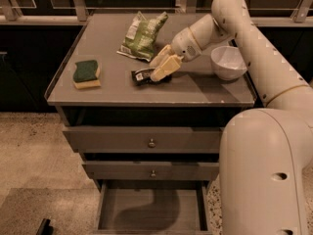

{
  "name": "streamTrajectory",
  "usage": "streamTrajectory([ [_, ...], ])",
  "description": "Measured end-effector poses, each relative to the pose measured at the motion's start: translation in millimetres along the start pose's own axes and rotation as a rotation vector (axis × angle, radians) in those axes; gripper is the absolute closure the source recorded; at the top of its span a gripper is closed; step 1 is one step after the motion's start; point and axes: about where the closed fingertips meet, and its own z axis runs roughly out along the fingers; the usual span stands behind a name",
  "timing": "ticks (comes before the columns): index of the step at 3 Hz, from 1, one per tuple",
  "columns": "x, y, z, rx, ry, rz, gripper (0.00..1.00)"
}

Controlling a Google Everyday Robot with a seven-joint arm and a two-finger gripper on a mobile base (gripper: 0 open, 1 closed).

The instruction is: Place rxbar chocolate into bottom drawer

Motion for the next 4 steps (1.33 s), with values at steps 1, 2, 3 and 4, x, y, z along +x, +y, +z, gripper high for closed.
streamTrajectory([
  [1,1,12,1,-0.008,-0.011,0.038,1.0],
  [2,-9,39,-25,0.064,-0.038,0.077,1.0],
  [3,-60,87,-80,0.24,-0.099,0.065,1.0],
  [4,-121,150,-101,0.355,-0.193,0.042,1.0],
])
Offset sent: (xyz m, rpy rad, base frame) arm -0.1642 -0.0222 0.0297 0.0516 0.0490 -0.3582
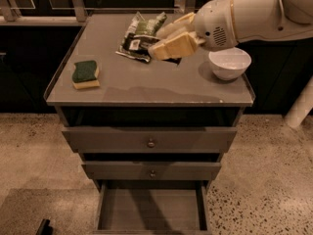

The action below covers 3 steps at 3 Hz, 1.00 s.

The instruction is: Place rxbar chocolate into bottom drawer

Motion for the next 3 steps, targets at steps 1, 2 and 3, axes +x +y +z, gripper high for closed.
streamTrajectory([
  [1,8,12,1,0.045,-0.009,0.027,1.0],
  [2,9,11,1,0.044,-0.008,0.027,1.0],
  [3,33,24,-2,0.07,-0.031,0.104,1.0],
])
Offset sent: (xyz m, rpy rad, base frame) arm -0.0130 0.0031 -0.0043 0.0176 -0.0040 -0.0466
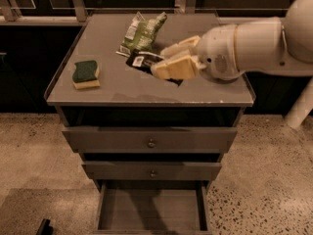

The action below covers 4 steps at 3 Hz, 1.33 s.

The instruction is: Place rxbar chocolate into bottom drawer

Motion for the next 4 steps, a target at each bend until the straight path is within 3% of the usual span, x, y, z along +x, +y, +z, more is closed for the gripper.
streamTrajectory([
  [1,29,24,-7,0.074,-0.072,0.122,1.0],
  [2,75,45,-13,0.158,-0.118,0.249,1.0],
  [3,104,49,-32,0.208,-0.1,0.302,1.0],
  [4,102,48,-33,0.209,-0.102,0.298,1.0],
])
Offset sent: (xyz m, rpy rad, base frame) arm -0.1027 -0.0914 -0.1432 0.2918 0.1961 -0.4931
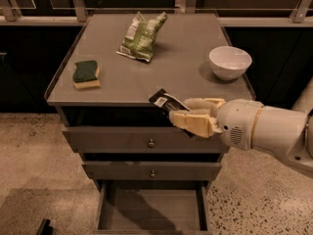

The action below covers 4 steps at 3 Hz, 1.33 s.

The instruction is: Place rxbar chocolate into bottom drawer

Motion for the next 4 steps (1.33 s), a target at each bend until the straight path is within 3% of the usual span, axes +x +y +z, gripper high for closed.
streamTrajectory([
  [1,47,-17,-5,0.061,0.001,0.12,1.0],
  [2,127,-39,1,0.092,-0.004,0.313,1.0],
  [3,192,-60,8,0.115,-0.011,0.448,1.0],
  [4,198,-61,11,0.108,-0.017,0.467,1.0],
])
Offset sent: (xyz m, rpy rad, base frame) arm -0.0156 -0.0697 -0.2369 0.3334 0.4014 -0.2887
